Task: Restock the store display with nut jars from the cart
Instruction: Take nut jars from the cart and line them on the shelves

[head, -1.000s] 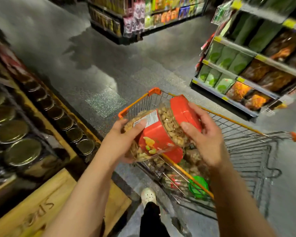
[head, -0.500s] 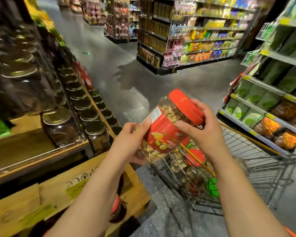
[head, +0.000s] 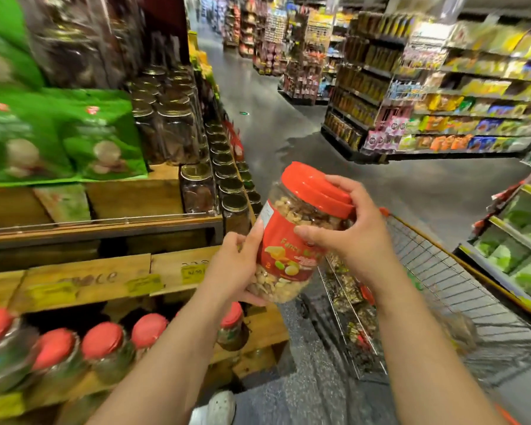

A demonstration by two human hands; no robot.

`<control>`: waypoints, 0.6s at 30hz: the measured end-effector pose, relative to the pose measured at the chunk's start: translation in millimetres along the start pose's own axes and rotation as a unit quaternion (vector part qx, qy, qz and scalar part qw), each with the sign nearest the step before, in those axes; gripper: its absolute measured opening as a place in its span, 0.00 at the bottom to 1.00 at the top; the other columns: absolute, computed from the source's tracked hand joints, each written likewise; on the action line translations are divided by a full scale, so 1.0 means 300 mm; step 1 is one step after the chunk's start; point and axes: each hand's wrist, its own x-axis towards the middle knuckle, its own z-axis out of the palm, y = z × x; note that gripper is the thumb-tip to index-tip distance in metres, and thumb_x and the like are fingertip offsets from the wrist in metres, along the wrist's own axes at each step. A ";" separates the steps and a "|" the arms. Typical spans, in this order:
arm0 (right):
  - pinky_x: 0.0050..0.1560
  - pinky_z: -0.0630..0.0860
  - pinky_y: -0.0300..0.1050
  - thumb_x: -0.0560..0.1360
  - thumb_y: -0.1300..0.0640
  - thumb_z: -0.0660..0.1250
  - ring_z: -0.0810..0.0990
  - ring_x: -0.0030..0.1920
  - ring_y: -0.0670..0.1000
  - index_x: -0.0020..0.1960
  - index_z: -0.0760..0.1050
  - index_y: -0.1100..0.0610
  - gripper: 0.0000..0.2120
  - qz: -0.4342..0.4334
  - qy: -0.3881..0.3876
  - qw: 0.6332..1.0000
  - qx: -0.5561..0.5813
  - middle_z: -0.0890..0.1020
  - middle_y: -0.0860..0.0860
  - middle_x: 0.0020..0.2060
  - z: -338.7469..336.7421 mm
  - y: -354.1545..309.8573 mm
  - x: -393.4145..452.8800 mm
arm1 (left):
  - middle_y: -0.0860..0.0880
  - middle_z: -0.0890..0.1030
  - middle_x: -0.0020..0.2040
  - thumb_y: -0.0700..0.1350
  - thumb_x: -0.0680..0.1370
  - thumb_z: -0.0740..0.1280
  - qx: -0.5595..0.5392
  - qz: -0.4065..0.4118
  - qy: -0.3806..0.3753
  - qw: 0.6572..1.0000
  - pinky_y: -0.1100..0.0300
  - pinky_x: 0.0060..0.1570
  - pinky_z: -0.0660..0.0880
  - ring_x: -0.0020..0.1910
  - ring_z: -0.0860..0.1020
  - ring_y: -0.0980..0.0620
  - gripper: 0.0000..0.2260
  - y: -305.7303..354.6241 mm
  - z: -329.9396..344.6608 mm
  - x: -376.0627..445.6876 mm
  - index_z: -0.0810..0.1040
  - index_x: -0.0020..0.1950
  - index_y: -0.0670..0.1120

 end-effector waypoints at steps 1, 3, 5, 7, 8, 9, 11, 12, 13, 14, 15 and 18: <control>0.64 0.79 0.52 0.53 0.38 0.84 0.77 0.64 0.45 0.65 0.72 0.34 0.43 -0.004 -0.011 1.000 0.006 0.75 0.47 0.67 0.017 -0.013 -0.021 | 0.52 0.76 0.50 0.71 0.77 0.57 0.017 0.010 0.024 1.000 0.44 0.40 0.84 0.43 0.79 0.51 0.26 -0.018 -0.023 -0.030 0.70 0.57 0.49; 0.62 0.80 0.48 0.52 0.39 0.84 0.78 0.62 0.44 0.65 0.73 0.35 0.43 -0.012 -0.024 0.999 0.025 0.76 0.47 0.66 0.056 -0.046 -0.057 | 0.50 0.79 0.50 0.72 0.76 0.56 0.076 0.038 0.073 0.994 0.50 0.43 0.81 0.45 0.79 0.53 0.26 -0.044 -0.081 -0.080 0.71 0.51 0.49; 0.59 0.80 0.45 0.51 0.40 0.83 0.79 0.61 0.43 0.64 0.74 0.36 0.43 -0.021 -0.038 0.998 0.049 0.77 0.46 0.65 0.100 -0.086 -0.090 | 0.50 0.81 0.48 0.71 0.78 0.57 0.102 0.052 0.104 0.988 0.58 0.37 0.77 0.43 0.79 0.55 0.25 -0.059 -0.151 -0.136 0.73 0.50 0.49; 0.59 0.80 0.44 0.52 0.41 0.84 0.78 0.62 0.44 0.65 0.74 0.37 0.43 -0.034 -0.055 0.996 0.062 0.76 0.46 0.65 0.141 -0.121 -0.110 | 0.50 0.83 0.49 0.70 0.78 0.59 0.082 0.071 0.103 0.989 0.56 0.39 0.80 0.46 0.83 0.53 0.23 -0.077 -0.214 -0.181 0.76 0.53 0.50; 0.59 0.80 0.44 0.53 0.42 0.84 0.78 0.62 0.44 0.65 0.73 0.37 0.43 -0.044 -0.068 0.994 0.068 0.76 0.46 0.66 0.171 -0.145 -0.119 | 0.51 0.84 0.51 0.69 0.78 0.60 0.072 0.089 0.103 0.988 0.56 0.43 0.80 0.48 0.83 0.53 0.22 -0.095 -0.253 -0.203 0.77 0.55 0.52; 0.59 0.80 0.44 0.53 0.43 0.85 0.78 0.63 0.44 0.66 0.73 0.37 0.43 -0.052 -0.082 0.993 0.071 0.76 0.47 0.66 0.199 -0.167 -0.129 | 0.52 0.85 0.53 0.68 0.78 0.60 0.059 0.113 0.100 0.987 0.57 0.45 0.80 0.49 0.83 0.55 0.21 -0.110 -0.286 -0.228 0.78 0.57 0.54; 0.59 0.80 0.45 0.53 0.43 0.85 0.79 0.63 0.45 0.66 0.74 0.38 0.43 -0.063 -0.100 0.990 0.081 0.77 0.47 0.66 0.263 -0.213 -0.147 | 0.52 0.85 0.57 0.68 0.76 0.62 0.007 0.155 0.087 0.984 0.60 0.48 0.80 0.52 0.84 0.57 0.23 -0.139 -0.359 -0.276 0.79 0.63 0.56; 0.59 0.79 0.45 0.53 0.43 0.86 0.79 0.63 0.44 0.66 0.74 0.38 0.43 -0.069 -0.105 0.988 0.087 0.77 0.47 0.66 0.291 -0.234 -0.158 | 0.52 0.85 0.58 0.67 0.75 0.63 -0.021 0.172 0.081 0.982 0.60 0.51 0.80 0.54 0.84 0.57 0.25 -0.149 -0.391 -0.296 0.79 0.67 0.56; 0.59 0.79 0.45 0.54 0.44 0.87 0.79 0.62 0.44 0.66 0.74 0.39 0.43 -0.073 -0.113 0.987 0.093 0.77 0.47 0.65 0.330 -0.261 -0.174 | 0.53 0.84 0.60 0.66 0.76 0.65 -0.036 0.190 0.082 0.978 0.58 0.54 0.80 0.57 0.83 0.57 0.25 -0.162 -0.433 -0.323 0.77 0.70 0.57; 0.59 0.80 0.46 0.55 0.45 0.87 0.79 0.62 0.43 0.67 0.74 0.39 0.43 -0.078 -0.122 0.985 0.098 0.77 0.47 0.65 0.367 -0.287 -0.191 | 0.54 0.84 0.61 0.65 0.76 0.66 -0.047 0.210 0.085 0.973 0.57 0.55 0.80 0.59 0.82 0.57 0.25 -0.170 -0.472 -0.351 0.76 0.71 0.59; 0.59 0.80 0.46 0.56 0.46 0.87 0.78 0.62 0.43 0.67 0.74 0.40 0.43 -0.081 -0.131 0.983 0.100 0.77 0.47 0.65 0.411 -0.312 -0.208 | 0.56 0.83 0.61 0.63 0.76 0.66 -0.055 0.224 0.093 0.969 0.59 0.55 0.80 0.59 0.82 0.58 0.23 -0.183 -0.520 -0.376 0.76 0.71 0.60; 0.61 0.80 0.50 0.55 0.44 0.87 0.78 0.63 0.44 0.67 0.73 0.39 0.44 -0.088 -0.150 0.980 0.102 0.76 0.47 0.66 0.539 -0.381 -0.257 | 0.60 0.83 0.58 0.54 0.77 0.68 -0.070 0.249 0.117 0.959 0.67 0.48 0.79 0.56 0.82 0.65 0.19 -0.218 -0.670 -0.440 0.77 0.69 0.58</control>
